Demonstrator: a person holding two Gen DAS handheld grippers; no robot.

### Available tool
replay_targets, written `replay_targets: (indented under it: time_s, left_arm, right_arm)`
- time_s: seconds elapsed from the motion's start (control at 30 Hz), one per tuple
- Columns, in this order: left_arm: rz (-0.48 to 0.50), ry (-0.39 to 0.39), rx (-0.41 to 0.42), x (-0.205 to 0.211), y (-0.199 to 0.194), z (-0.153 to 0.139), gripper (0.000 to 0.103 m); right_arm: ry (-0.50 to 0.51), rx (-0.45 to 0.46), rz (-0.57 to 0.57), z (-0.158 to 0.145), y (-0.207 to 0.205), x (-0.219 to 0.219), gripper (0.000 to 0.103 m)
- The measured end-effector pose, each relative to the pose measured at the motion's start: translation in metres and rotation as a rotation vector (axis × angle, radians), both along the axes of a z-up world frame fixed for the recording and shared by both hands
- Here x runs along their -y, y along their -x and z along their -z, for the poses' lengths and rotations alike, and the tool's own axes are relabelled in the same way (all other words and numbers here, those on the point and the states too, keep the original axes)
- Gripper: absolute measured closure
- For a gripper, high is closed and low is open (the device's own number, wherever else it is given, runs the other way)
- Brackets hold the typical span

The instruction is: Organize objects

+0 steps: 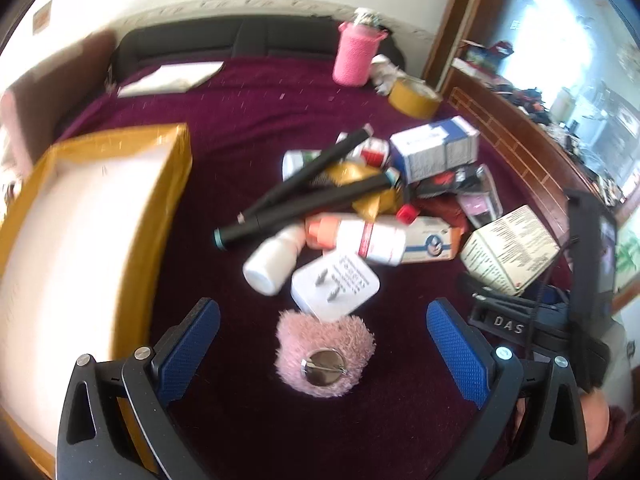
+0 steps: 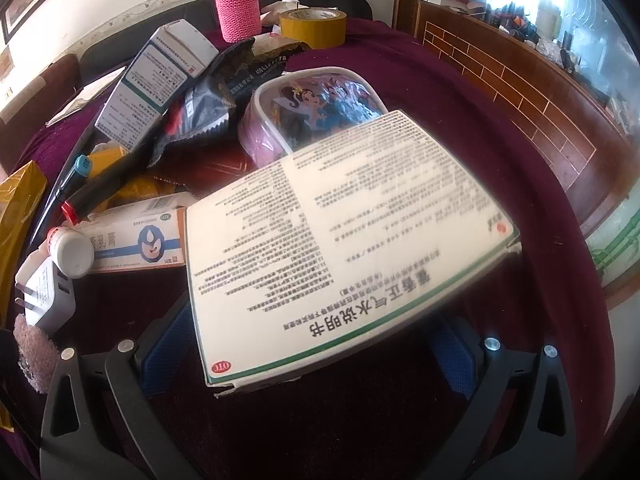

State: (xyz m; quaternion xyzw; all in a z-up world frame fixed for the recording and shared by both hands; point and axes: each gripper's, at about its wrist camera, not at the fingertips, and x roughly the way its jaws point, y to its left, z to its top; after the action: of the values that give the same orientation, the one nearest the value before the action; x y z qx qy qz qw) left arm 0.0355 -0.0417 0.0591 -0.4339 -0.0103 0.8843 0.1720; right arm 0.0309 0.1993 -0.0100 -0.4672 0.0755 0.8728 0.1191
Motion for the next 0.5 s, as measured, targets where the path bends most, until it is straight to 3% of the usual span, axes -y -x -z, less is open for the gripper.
replay_targets:
  time_s: [0.1,0.17,0.3,0.5]
  left_arm:
    - [0.081,0.053,-0.043,-0.002,0.01,-0.008,0.002]
    - [0.106,0.096,-0.02,-0.005,0.016,-0.001,0.002]
    - [0.063,0.157,0.019,-0.014,0.014,0.02,0.002]
    - [0.053,0.166,0.078,-0.024,0.006,0.052,0.006]
  right_arm:
    - [-0.001,-0.002,-0.009,0.0,-0.001,0.0,0.0]
    - [-0.008,0.002,-0.011,0.0,-0.002,0.001,0.0]
    - [-0.007,0.001,-0.013,0.0,-0.004,0.003,0.0]
    - [0.011,-0.009,-0.015,0.0,-0.005,0.0,0.0]
